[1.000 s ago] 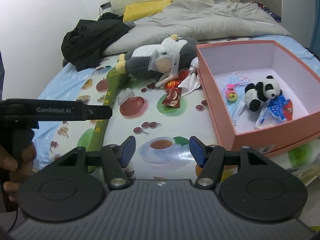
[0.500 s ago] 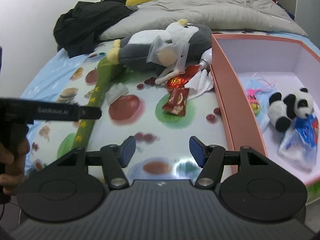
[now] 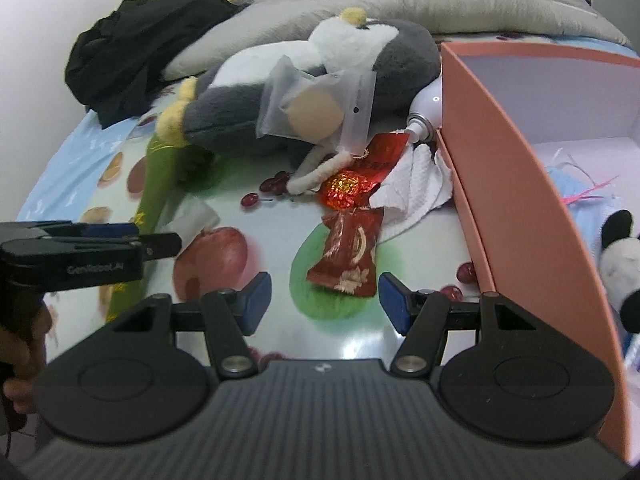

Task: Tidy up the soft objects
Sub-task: 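Move both tools back toward the red candy wrappers on the bed, then grasp the red snack packet with the right tool while the left tool grasps the translucent cup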

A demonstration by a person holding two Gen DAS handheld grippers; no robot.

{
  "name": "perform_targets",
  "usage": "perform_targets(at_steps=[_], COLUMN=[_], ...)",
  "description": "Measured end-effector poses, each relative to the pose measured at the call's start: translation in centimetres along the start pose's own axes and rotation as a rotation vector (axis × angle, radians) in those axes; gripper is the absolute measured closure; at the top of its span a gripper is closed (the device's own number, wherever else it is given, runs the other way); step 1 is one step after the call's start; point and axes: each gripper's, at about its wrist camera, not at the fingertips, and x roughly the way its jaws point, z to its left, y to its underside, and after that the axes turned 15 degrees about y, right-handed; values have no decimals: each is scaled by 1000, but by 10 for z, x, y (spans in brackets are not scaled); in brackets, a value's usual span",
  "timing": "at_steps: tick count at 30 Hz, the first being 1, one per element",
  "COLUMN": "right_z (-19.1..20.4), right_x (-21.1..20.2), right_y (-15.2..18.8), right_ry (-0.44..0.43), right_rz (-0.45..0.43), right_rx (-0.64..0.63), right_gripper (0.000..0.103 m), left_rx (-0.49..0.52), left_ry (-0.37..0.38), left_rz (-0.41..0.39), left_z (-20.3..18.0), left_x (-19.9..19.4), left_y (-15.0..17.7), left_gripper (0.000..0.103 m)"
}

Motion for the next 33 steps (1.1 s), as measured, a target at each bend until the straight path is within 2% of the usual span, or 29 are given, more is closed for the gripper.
perform_targets(at_steps=[7,13,15,17,20,26,33], right_z=[5,10,11,11,11,14,11], right_x=[27,45,49,52,52,46,26], right_y=[-12,-16,-15,-15,-13,-10,-4], right_ry=[11,31,34,39,23,4,-3], right_rz=[9,30,40,48,53,49,39], right_rx=[8,3,-12,-17,-22,-59,-62], right_gripper=[41,42,47,48,62,64,64], left_rx=[50,38,19,9,-24,-73,-110], left_ry=[-5,-5,2,15,38,42,48], left_rz=[11,31,36,34,40,18,1], left_z=[11,22,26,27,29,26,16], left_x=[29,46,50,52,55,49,28], left_y=[-16,-18,-16,-16,-15,-17,-9], left_gripper=[42,44,48,52,62,78,80])
